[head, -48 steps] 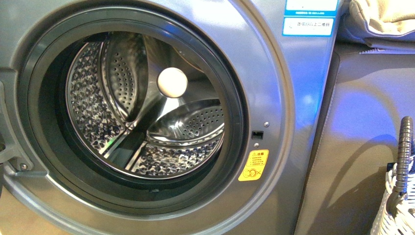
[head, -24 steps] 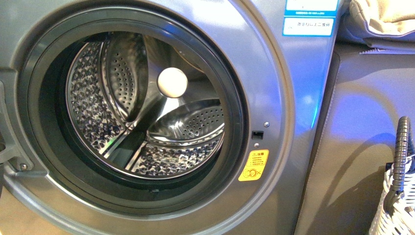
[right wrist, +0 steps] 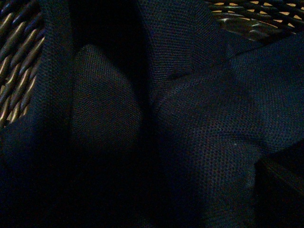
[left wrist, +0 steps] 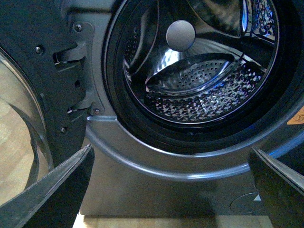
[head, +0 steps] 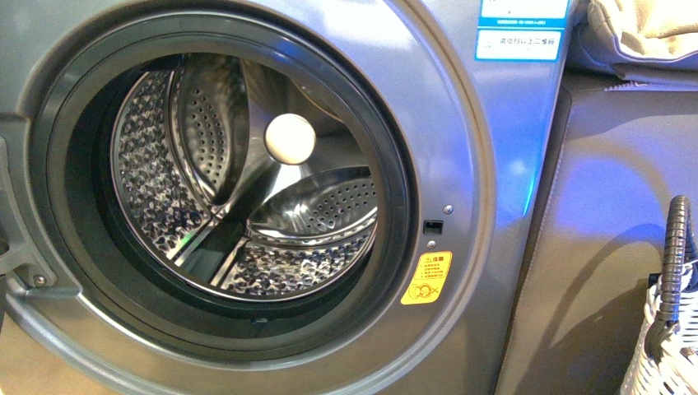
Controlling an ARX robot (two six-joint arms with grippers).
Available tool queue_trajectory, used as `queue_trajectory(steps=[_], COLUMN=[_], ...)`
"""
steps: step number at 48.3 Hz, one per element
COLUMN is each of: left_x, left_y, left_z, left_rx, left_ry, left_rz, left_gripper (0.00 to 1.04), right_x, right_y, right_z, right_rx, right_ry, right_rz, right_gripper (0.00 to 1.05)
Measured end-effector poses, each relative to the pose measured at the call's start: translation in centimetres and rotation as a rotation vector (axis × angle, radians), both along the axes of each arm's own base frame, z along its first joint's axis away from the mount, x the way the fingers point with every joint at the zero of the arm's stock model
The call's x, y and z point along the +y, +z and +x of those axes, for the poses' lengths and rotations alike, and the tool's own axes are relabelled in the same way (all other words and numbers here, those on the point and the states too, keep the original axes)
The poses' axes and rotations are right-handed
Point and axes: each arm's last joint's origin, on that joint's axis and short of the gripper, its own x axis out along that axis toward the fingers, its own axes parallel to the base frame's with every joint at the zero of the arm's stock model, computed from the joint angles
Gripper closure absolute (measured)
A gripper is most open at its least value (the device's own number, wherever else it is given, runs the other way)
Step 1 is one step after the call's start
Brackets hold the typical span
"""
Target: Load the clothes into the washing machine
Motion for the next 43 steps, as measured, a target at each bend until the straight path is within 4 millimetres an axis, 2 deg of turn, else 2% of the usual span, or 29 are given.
queue_trajectory(steps=[23,31,38,43], left_x=[0.0,0.0,0.0,0.0], left_y=[0.0,0.0,0.0,0.0], left_z=[0.0,0.0,0.0,0.0], left_rx=[0.000,0.000,0.000,0.000], left_ry=[0.000,0.000,0.000,0.000], left_rz=[0.000,0.000,0.000,0.000], left_gripper=[0.06,0.06,0.06,0.06], right_x=[-0.1,-0.1,0.0,0.3], right_y=[-0.6,0.2,1.5,1.6], right_z=[0.2,0.7,2.1,2.7], right_rx=[0.005,-0.016,-0.043,-0.030], right_ry=[0.014,0.017,0.031,0.045], right_rz=[-0.031,-0.051,-0.071,-0.077], right_gripper=[0.08,0.08,0.08,0.08])
